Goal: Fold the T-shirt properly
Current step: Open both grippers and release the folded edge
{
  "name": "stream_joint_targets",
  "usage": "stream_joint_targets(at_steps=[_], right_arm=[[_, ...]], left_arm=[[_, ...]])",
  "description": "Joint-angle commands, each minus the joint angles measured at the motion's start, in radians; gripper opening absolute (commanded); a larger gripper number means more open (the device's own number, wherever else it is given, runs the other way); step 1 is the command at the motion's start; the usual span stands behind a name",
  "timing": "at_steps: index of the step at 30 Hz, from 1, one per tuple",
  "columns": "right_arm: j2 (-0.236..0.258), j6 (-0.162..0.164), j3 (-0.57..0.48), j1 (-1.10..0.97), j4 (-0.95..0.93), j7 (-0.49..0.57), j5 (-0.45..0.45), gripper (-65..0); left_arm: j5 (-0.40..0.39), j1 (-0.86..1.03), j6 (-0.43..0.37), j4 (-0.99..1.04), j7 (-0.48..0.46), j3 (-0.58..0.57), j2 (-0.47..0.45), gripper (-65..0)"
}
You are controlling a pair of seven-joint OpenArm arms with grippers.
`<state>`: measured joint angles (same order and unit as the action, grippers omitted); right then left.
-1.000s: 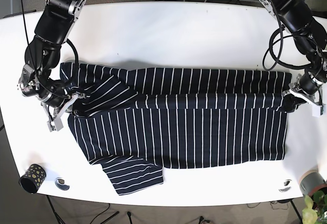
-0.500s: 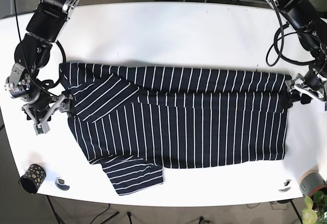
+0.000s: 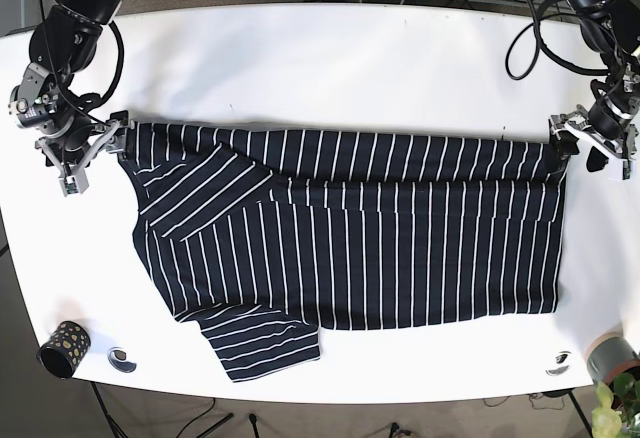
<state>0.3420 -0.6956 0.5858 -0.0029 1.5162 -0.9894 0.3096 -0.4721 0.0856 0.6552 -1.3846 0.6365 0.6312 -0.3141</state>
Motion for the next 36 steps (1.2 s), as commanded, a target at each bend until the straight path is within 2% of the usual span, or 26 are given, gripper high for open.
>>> stream_joint_targets(at_steps=[1,6,22,25,29,31,33,36], right_arm=[[0.012,-0.003,0.003,0.011,-0.007,0.025,0.023,-15.9],[0.01,-0.003,0.003,0.011,-0.072,0.025,0.024,-16.0],[-0.064,-0.003,-0.002,0.013,-0.124,0.063,0.013,-16.3],[-0.065,-0.003,0.003,0.011,-0.124,0.063,0.013,-23.1],[-0.065,-0.003,0.003,0.011,-0.124,0.063,0.013,-42.3],[-0.065,-0.003,0.003,0.011,-0.124,0.063,0.013,-49.6],[-0.065,-0.003,0.003,0.011,-0.124,0.063,0.013,-54.2],[-0.065,-0.003,0.003,0.011,-0.124,0.063,0.018,-55.0]], left_arm=[[0.017,0.001,0.004,-0.037,-0.08,0.005,-0.012,-13.9],[0.085,0.016,0.004,-0.051,-0.145,0.009,0.045,-13.9],[0.086,0.016,0.004,-0.055,-0.143,0.011,0.045,-13.9],[0.092,0.018,0.004,-0.075,-0.143,0.011,0.043,-13.9],[0.148,0.016,0.004,-0.077,-0.143,0.011,0.043,-13.9],[0.164,0.015,0.004,-0.075,-0.143,0.011,0.043,-13.9],[0.163,0.015,0.004,-0.075,-0.143,0.011,0.045,-13.9],[0.164,0.015,0.004,-0.074,-0.143,0.011,0.045,-13.9]])
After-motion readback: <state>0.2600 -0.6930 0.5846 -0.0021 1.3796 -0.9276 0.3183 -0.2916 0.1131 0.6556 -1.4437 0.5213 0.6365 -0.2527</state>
